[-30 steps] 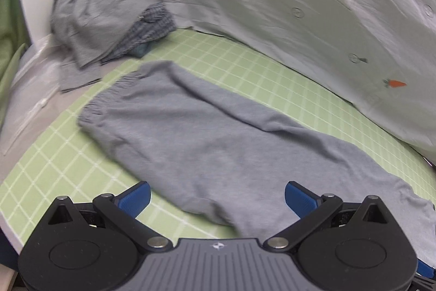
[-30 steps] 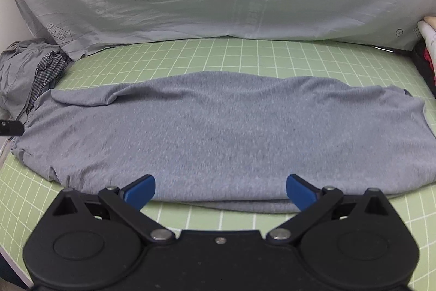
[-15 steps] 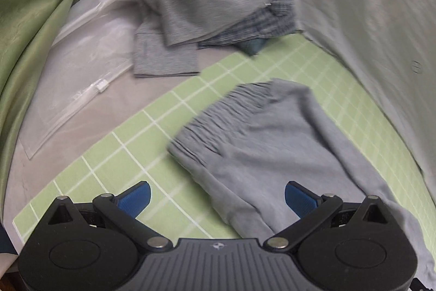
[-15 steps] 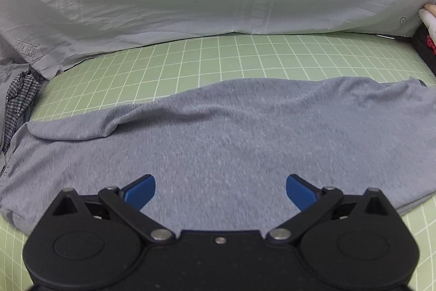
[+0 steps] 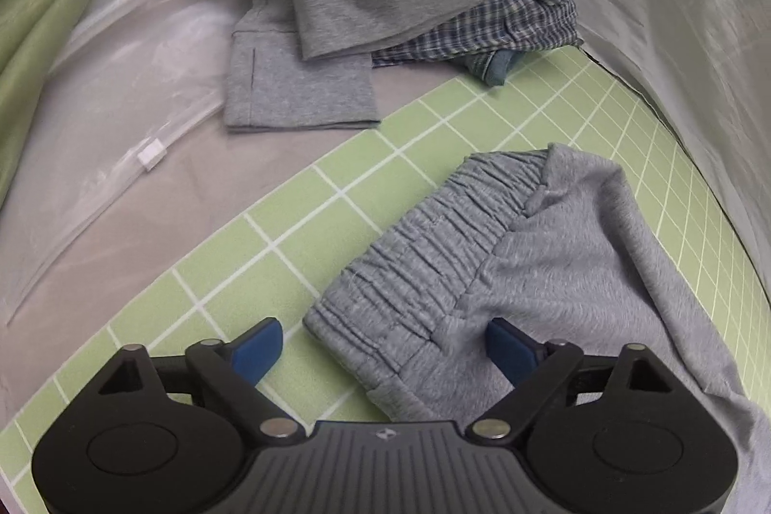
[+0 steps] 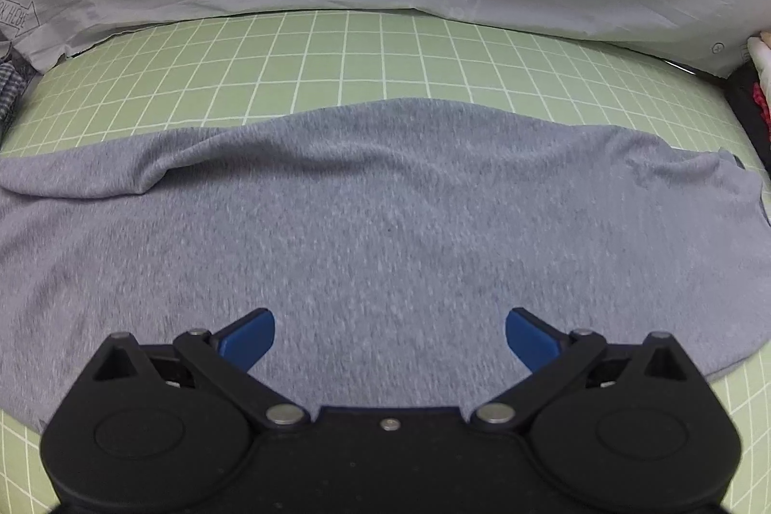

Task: Fold clothes
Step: 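Grasp the elastic waistband with the left gripper and lift it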

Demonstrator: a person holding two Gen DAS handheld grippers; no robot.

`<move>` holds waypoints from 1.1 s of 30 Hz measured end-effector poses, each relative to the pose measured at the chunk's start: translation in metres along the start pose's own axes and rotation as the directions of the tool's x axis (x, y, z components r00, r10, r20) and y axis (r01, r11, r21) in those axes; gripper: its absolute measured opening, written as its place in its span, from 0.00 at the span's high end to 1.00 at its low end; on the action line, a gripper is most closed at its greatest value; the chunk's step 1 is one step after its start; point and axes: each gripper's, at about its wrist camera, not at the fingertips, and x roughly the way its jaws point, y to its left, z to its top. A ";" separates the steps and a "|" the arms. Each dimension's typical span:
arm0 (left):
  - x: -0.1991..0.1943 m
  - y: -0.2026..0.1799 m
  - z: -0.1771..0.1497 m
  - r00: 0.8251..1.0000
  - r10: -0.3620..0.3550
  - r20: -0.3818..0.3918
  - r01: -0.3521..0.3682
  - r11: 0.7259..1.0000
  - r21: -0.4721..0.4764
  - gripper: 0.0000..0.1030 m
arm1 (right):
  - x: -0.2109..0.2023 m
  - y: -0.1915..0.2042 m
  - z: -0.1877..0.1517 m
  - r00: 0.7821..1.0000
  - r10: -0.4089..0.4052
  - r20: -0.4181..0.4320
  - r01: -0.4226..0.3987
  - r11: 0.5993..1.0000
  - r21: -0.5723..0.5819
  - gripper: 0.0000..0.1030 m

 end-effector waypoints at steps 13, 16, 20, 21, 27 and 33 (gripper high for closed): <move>-0.040 -0.055 0.009 0.988 -0.053 0.144 0.030 0.987 0.159 0.79 | -0.024 -0.037 -0.015 0.996 0.031 0.083 -0.039 0.994 0.102 0.00; -0.058 -0.087 0.002 0.977 -0.096 0.188 0.054 0.974 0.219 0.82 | -0.031 -0.060 -0.022 0.995 0.032 0.094 -0.043 0.993 0.108 0.00; -0.057 -0.137 -0.046 0.983 -0.130 0.129 0.088 0.952 0.294 0.84 | -0.040 -0.093 -0.031 0.994 0.032 0.105 -0.043 0.993 0.109 0.00; -0.057 -0.150 -0.058 0.984 -0.138 0.114 0.096 0.945 0.312 0.84 | -0.042 -0.101 -0.034 0.994 0.032 0.107 -0.043 0.993 0.109 0.00; -0.056 -0.225 -0.129 0.984 -0.178 0.021 0.153 0.897 0.415 0.85 | -0.040 -0.169 -0.032 0.993 0.005 0.117 -0.019 0.993 0.119 0.00; -0.058 -0.285 -0.186 0.977 -0.205 -0.051 0.204 0.854 0.479 0.77 | -0.016 -0.236 -0.014 0.992 -0.021 0.126 0.002 0.988 0.155 0.00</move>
